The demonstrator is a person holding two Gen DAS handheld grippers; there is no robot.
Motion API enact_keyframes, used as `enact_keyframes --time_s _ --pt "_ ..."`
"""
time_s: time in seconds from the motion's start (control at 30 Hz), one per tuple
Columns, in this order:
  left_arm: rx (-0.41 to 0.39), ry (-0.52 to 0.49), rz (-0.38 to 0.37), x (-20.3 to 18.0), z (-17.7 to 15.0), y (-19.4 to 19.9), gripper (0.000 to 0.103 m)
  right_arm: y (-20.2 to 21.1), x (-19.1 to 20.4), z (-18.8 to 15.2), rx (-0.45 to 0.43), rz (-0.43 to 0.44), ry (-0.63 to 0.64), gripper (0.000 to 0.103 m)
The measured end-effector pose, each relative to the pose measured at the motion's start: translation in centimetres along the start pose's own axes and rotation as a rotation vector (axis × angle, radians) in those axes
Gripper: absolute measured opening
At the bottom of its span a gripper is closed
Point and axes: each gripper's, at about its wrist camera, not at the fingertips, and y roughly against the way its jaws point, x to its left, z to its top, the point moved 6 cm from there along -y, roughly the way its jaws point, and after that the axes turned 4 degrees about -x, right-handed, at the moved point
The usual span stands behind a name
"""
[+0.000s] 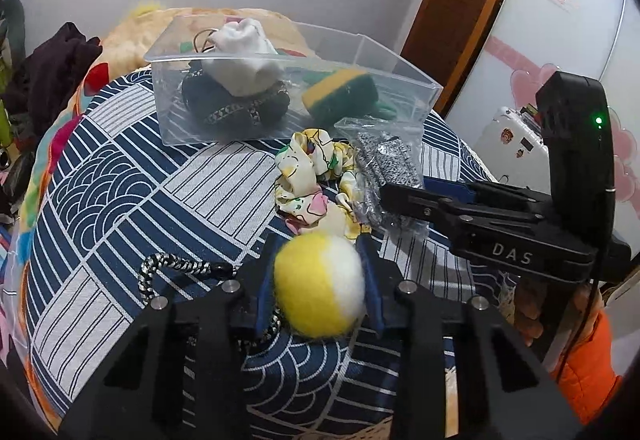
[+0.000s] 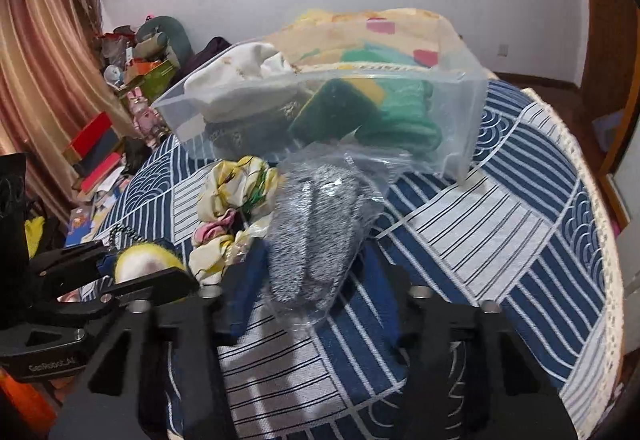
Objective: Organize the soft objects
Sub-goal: 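Grasp the yellow-white ball with the left tool while the right tool grasps the bagged silver scrubber, then drop the ball with the left tool into the box while the right tool releases the scrubber there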
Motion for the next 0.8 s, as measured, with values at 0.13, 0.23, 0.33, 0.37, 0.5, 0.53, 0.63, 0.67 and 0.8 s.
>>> enact_keyframes --time_s 0.13,0.23,0.33,0.37,0.5,0.53,0.63,0.67,0.8 --pt "-0.025 0.004 0.008 0.3 0.7 0.9 0.037 0.7 0.6 0.2 -0.022 -0.022 0.039 0.026" --pt "-0.051 0.009 0.016 0.5 1.6 1.7 0.037 1.4 0.8 0.6 -0.046 -0.048 0.067 0.024" --pt "-0.087 0.006 0.028 0.7 2.9 2.5 0.037 2.2 0.8 1.2 -0.073 -0.066 0.078 0.024" --pt "-0.098 0.006 0.031 0.8 3.3 2.8 0.037 2.4 0.8 1.6 -0.084 -0.071 0.081 0.024" --pt "-0.151 0.003 0.051 1.2 5.8 3.6 0.037 4.0 0.6 2.8 -0.14 -0.086 0.086 0.024" --pt "-0.161 0.002 0.055 1.3 6.3 3.7 0.037 4.2 0.6 3.0 -0.152 -0.089 0.087 0.024" --pt "-0.2 0.0 0.063 1.2 8.3 4.1 0.037 5.1 0.4 4.2 -0.19 -0.106 0.093 0.024" --pt "-0.215 0.0 0.058 1.1 9.1 4.3 0.037 5.3 0.4 4.6 -0.202 -0.111 0.094 0.024" --pt "-0.268 -0.018 0.062 0.6 11.7 4.6 0.037 6.4 0.1 6.8 -0.264 -0.129 0.104 0.024"
